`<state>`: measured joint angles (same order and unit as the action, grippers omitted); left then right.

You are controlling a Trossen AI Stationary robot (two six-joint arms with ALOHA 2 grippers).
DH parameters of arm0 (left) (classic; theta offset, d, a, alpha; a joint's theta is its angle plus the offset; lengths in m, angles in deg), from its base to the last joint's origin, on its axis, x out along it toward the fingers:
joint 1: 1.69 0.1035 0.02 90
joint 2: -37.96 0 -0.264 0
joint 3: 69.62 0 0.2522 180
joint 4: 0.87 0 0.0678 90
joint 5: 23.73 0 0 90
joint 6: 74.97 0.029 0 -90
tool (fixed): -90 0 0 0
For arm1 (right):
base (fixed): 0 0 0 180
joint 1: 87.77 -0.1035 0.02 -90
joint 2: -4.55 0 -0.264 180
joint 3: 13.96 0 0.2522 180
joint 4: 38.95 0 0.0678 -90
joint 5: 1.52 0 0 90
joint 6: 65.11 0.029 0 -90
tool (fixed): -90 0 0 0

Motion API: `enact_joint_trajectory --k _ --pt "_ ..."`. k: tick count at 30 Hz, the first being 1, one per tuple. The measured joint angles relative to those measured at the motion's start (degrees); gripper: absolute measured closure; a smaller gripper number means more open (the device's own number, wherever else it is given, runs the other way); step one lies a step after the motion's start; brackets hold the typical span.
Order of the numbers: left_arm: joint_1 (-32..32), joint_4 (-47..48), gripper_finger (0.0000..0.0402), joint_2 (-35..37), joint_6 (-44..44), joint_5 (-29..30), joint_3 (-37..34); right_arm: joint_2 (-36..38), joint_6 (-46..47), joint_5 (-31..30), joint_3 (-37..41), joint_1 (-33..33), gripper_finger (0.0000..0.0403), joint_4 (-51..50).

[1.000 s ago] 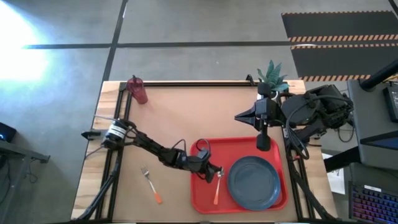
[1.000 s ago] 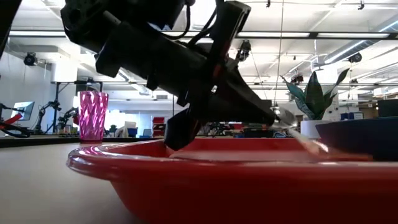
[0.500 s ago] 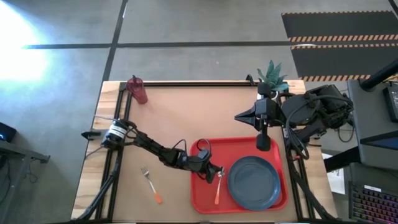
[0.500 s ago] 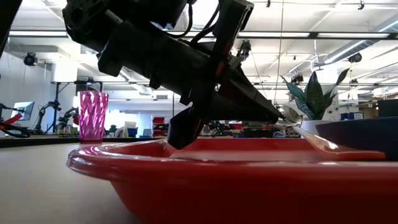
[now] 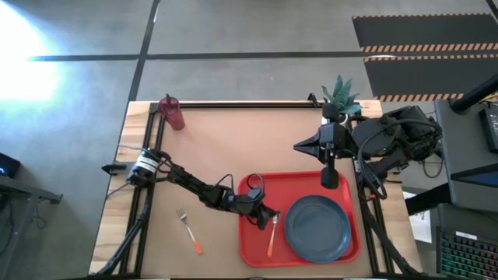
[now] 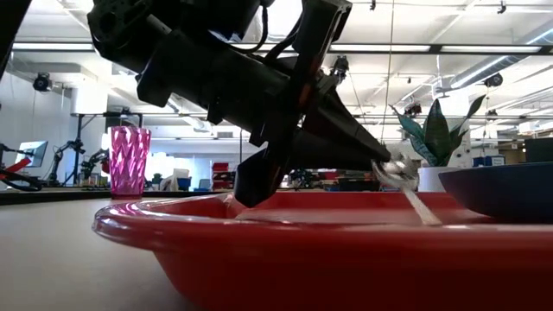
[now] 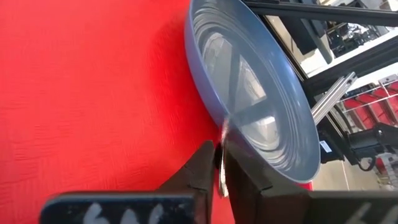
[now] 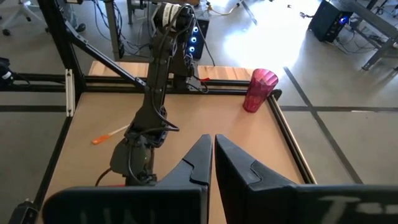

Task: Pick and place plate/cup/fork/spoon on tray
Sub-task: Put the orange spoon on the orange serving tray to the left of the blue plate, then put the orange fork on the orange serving tray to the left of the orange spoon

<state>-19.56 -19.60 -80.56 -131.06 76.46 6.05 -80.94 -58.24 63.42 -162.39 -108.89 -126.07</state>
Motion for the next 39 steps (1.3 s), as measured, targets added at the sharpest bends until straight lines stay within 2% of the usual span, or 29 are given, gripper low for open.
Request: enact_joint_trajectory --k 9,14,19,23,27,33,39 --pt "0.0 -0.4 0.0295 0.1 0.6 0.0 0.0 0.0 0.1 0.0 0.0 0.0 0.0394 -0.1" --pt "0.6 -5.9 0.029 2.0 6.0 -3.2 0.0 0.0 0.2 0.0 0.0 0.0 0.0394 -0.1" --pt "2.6 -2.0 0.0308 7.7 12.0 -6.9 0.1 0.0 0.2 1.3 0.0 0.0 0.0394 -0.3" --pt "3.5 10.0 0.0336 15.5 18.5 -6.8 0.1 0.0 0.2 1.5 0.0 0.0 0.0394 -0.3" --pt "3.5 28.6 0.0367 24.3 22.4 -6.0 0.2 0.0 0.2 1.5 0.0 0.0 0.0394 -0.6" --pt "3.5 54.8 0.0378 36.1 22.0 1.8 0.1 0.0 0.0 1.5 0.0 0.0 0.0394 -1.6" --pt "3.4 71.1 0.0379 45.3 17.4 9.5 0.1 -0.1 -0.4 1.5 0.1 0.0 0.0394 -1.7"
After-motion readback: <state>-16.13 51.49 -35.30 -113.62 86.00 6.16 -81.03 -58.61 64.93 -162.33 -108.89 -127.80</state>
